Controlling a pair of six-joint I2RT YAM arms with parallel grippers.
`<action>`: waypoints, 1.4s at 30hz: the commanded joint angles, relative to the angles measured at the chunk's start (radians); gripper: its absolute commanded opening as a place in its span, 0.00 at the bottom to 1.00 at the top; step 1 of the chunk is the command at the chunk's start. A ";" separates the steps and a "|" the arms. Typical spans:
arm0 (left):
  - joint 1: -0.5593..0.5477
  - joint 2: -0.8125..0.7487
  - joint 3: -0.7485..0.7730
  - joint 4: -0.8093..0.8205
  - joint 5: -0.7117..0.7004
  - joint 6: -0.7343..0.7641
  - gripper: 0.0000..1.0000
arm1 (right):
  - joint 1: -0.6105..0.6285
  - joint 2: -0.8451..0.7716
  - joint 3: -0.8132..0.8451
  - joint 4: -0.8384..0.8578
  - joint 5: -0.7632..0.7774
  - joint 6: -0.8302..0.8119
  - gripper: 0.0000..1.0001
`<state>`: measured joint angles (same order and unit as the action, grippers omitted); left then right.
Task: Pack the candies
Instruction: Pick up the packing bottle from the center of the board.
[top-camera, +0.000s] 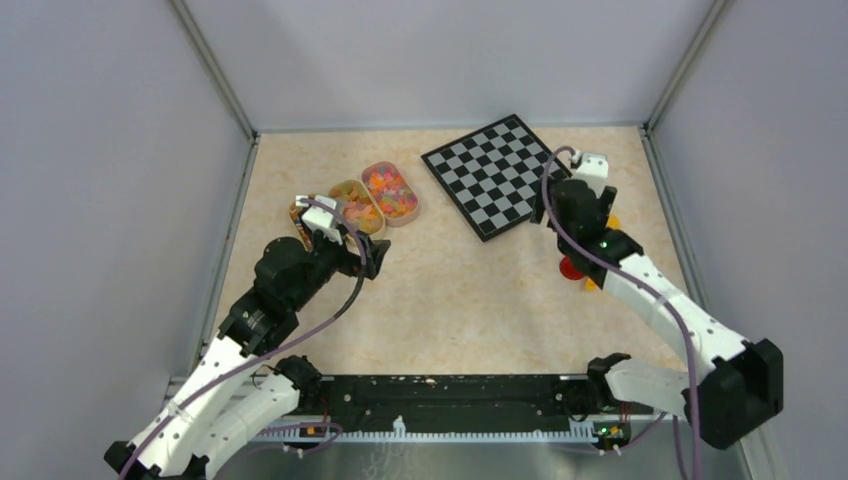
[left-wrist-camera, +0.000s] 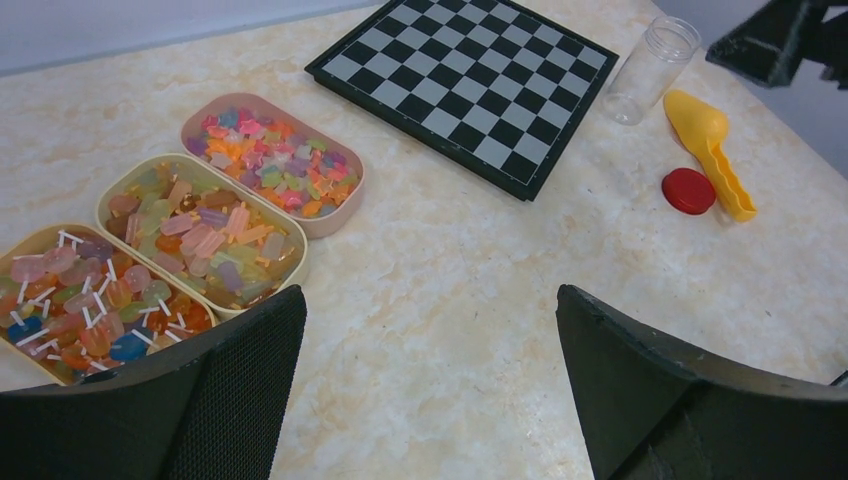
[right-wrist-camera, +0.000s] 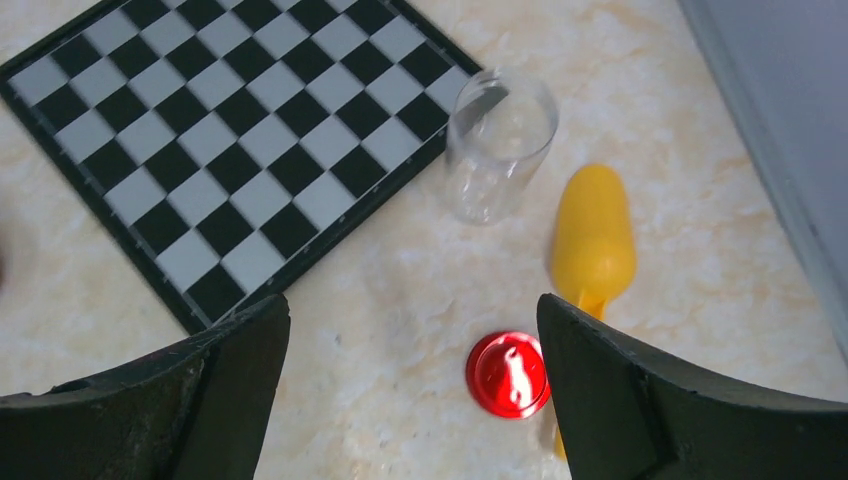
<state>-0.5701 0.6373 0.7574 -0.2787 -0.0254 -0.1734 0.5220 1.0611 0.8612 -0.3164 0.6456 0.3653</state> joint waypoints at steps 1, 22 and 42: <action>-0.002 -0.023 -0.011 0.026 -0.022 0.008 0.99 | -0.158 0.146 0.177 -0.007 -0.078 -0.110 0.91; -0.001 -0.038 -0.017 0.013 -0.061 0.004 0.99 | -0.473 0.604 0.384 0.011 -0.451 -0.236 0.91; -0.001 -0.025 -0.019 0.002 -0.090 0.008 0.99 | -0.509 0.601 0.411 0.042 -0.523 -0.296 0.50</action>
<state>-0.5701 0.6113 0.7437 -0.2935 -0.0948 -0.1730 0.0227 1.6970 1.2266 -0.2821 0.1444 0.0776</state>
